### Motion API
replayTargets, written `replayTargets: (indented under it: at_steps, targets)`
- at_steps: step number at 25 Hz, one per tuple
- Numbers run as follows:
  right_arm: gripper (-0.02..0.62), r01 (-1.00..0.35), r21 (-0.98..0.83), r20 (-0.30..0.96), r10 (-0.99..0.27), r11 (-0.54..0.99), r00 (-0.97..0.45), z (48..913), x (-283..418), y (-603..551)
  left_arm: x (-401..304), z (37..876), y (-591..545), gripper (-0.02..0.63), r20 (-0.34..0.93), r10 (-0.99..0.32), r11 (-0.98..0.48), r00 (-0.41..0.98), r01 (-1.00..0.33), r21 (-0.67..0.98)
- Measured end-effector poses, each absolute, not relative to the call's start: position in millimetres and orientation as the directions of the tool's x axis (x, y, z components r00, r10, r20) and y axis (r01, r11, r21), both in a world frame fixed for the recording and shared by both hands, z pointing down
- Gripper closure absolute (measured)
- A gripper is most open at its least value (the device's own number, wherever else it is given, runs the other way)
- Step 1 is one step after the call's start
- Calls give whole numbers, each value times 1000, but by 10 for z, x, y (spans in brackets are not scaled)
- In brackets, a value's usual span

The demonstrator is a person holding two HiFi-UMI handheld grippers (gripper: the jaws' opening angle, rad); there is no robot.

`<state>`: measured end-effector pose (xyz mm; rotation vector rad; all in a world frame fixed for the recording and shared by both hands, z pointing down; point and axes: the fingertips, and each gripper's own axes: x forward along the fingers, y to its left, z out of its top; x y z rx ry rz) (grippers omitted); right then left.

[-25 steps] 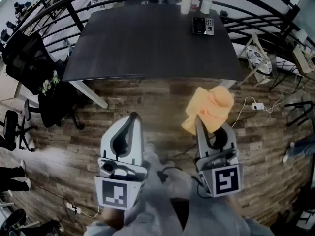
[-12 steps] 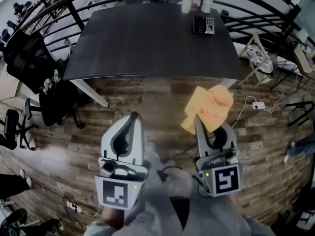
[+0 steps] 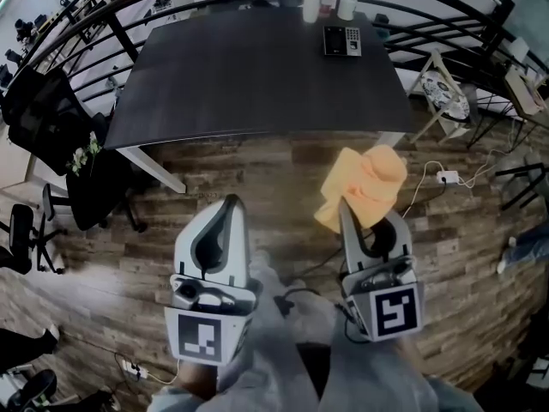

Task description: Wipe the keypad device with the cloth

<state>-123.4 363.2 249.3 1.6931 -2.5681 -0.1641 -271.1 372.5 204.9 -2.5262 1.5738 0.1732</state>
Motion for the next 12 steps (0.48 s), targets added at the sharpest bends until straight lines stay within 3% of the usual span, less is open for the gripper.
replayTargets:
  at_steps: [12]
  targets:
    - [526,-941,119,-20,-947,315,-320,2489,-781,3829,-2295,2006,3824,594,-201,-842,-494,501,-865,-86]
